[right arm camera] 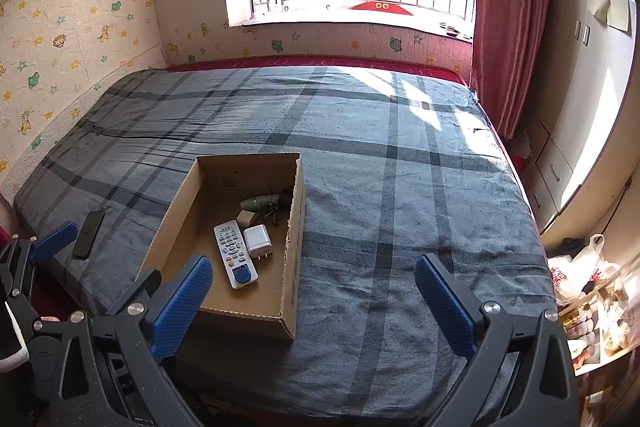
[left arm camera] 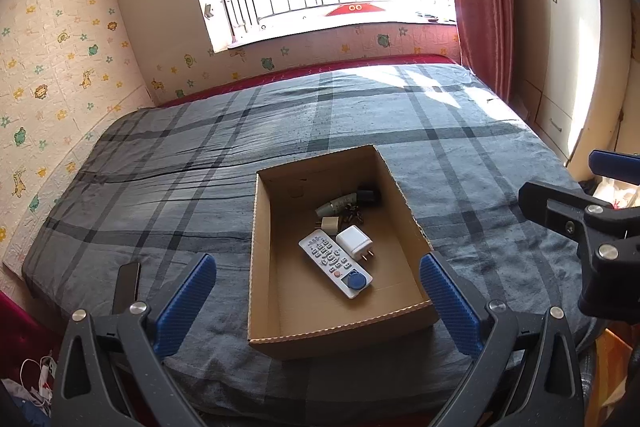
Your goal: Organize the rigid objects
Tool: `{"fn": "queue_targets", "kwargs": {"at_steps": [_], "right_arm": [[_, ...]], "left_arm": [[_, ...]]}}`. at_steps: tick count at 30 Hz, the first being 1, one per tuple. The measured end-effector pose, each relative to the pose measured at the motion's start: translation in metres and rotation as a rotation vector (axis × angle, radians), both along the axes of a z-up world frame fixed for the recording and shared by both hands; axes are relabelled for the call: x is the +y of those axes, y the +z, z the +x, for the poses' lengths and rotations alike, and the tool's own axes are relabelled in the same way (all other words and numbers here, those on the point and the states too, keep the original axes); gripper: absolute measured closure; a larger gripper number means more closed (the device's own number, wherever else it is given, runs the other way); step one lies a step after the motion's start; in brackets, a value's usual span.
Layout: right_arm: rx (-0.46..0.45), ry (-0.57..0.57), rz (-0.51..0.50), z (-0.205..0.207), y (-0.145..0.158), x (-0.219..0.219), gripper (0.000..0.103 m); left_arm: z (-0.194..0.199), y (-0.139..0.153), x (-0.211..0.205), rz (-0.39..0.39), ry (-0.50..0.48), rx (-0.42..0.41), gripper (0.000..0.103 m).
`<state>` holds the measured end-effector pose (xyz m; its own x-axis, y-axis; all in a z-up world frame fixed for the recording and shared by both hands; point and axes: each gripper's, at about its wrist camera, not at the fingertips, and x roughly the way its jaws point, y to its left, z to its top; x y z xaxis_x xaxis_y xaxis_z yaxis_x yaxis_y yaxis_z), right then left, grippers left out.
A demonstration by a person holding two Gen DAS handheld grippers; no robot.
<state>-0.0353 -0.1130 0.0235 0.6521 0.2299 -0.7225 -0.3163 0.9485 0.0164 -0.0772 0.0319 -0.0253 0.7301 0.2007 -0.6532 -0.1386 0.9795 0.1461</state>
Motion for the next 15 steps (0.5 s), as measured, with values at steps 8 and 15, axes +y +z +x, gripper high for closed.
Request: {"fn": "queue_targets", "kwargs": {"at_steps": [8,15], "right_arm": [[-0.001,-0.001,0.003,0.0015,-0.0017,0.0002,0.0],[0.002,-0.004,0.004,0.0026,-0.0019,0.0,0.0]], "left_arm": [[0.0018,0.0004,-0.0027,-0.001,-0.006,0.0,0.0],[0.0045,-0.0002,-0.0003,-0.006,-0.006,0.004,0.0]]}}
